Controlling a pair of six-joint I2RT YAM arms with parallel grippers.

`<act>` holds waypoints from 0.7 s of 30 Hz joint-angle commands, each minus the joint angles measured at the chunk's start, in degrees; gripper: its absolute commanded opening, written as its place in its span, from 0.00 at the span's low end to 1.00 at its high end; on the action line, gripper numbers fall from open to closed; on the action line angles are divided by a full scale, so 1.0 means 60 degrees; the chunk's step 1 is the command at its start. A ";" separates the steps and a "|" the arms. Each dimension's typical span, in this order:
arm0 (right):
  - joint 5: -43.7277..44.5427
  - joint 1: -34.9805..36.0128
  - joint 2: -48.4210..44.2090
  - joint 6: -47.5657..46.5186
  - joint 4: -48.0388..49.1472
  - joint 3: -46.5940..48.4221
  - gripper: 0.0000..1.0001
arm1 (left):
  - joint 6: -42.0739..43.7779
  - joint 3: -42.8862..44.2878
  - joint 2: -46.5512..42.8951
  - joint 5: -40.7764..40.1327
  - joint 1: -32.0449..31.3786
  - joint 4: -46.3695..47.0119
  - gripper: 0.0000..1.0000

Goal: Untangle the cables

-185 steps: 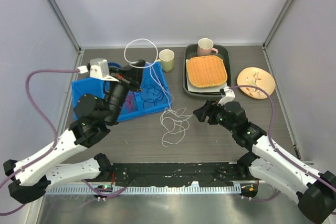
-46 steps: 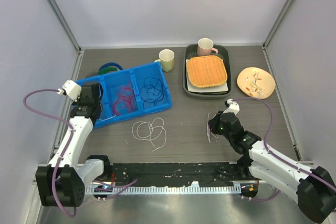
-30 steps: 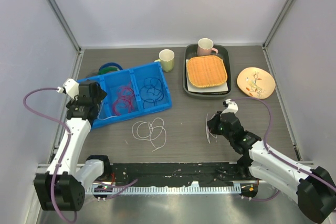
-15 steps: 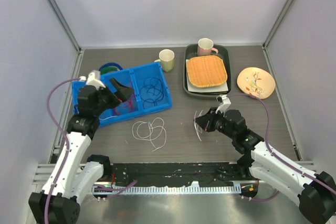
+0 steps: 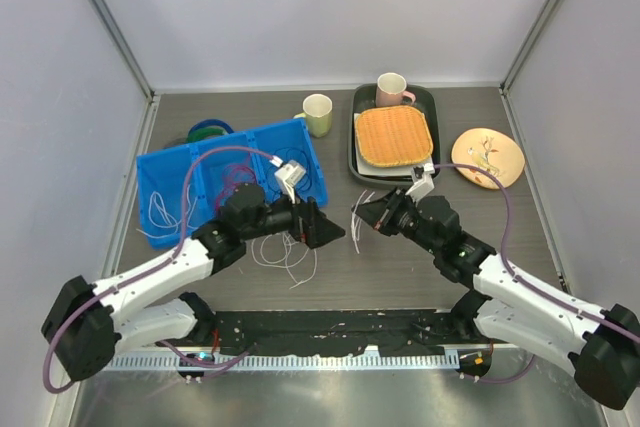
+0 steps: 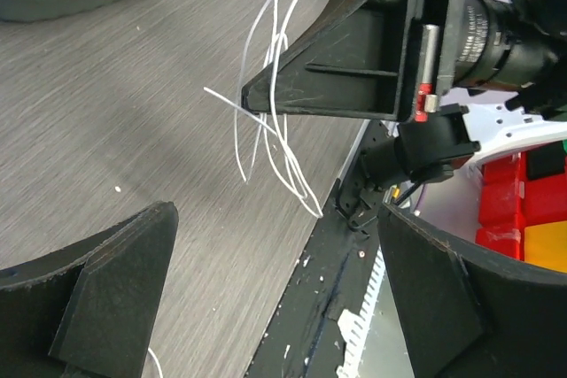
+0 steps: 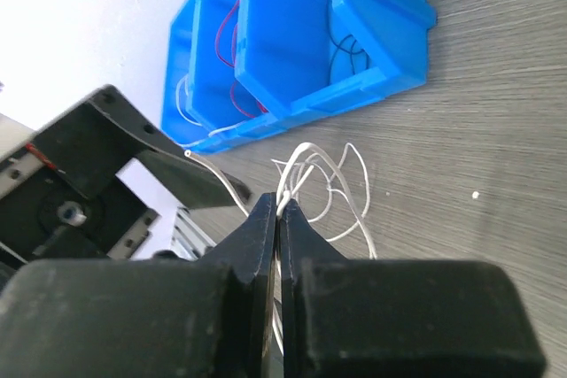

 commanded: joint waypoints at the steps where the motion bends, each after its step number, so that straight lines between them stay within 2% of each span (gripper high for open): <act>1: 0.1058 0.0480 0.0172 0.1670 0.1779 -0.0173 0.01 | 0.0205 0.0287 0.0864 -0.0580 -0.0409 0.1257 1.00; 4: 0.1321 0.0919 0.0436 0.1789 0.2000 -0.0012 0.01 | 0.0030 0.0580 0.1582 -0.0816 -0.0498 0.1330 0.98; 7: 0.1366 0.1067 0.0699 0.2022 0.2394 -0.0041 0.01 | -0.0117 0.0874 0.2212 -0.0581 -0.0644 0.1564 0.85; 10: 0.1468 0.1081 0.0729 0.2141 0.2922 -0.0245 0.01 | -0.0263 0.1064 0.2521 -0.0537 -0.0688 0.1638 0.51; 12: 0.1657 0.1081 0.0656 0.2054 0.2822 -0.0261 0.01 | -0.0249 0.1065 0.2463 -0.0798 -0.0688 0.1404 0.09; 13: 0.1731 0.1096 0.0511 0.1995 0.2690 -0.0246 0.02 | -0.0264 0.1050 0.2289 -0.0989 -0.0688 0.1259 0.00; 15: 0.1907 0.1067 0.0320 0.1688 0.2018 -0.0115 0.07 | -0.0191 0.0846 0.1981 -0.1443 -0.0703 0.0921 0.00; 18: 0.2244 0.1081 -0.0163 0.0959 0.0788 0.0164 0.25 | -0.0190 0.0553 0.1234 -0.2262 -0.0688 0.0336 0.00; 19: 0.2288 0.1067 -0.0324 0.0679 0.0509 0.0251 0.35 | -0.0205 0.0595 0.1029 -0.3223 -0.0688 0.0001 0.00; 21: 0.2318 0.1067 -0.0822 -0.0022 -0.0166 0.0369 0.41 | -0.0190 0.0945 0.0633 -0.4339 -0.0688 -0.1404 0.00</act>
